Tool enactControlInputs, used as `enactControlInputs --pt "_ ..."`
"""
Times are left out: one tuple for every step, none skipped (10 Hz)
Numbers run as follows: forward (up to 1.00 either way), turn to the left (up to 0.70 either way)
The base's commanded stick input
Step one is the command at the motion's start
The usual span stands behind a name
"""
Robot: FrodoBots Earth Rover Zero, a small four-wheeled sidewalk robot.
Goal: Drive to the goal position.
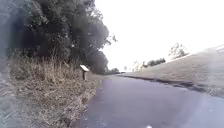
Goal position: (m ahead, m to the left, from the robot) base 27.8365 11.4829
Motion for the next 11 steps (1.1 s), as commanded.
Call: enactControlInputs --pt "0.0 0.0" --pt "0.0 0.0" --pt "0.0 0.0" --pt "0.0 0.0" --pt "0.23 0.0" --pt "0.94 0.0" --pt "1.0 0.0" --pt "1.0 0.0" --pt "1.0 0.0" --pt "1.0 0.0" --pt "1.0 0.0"
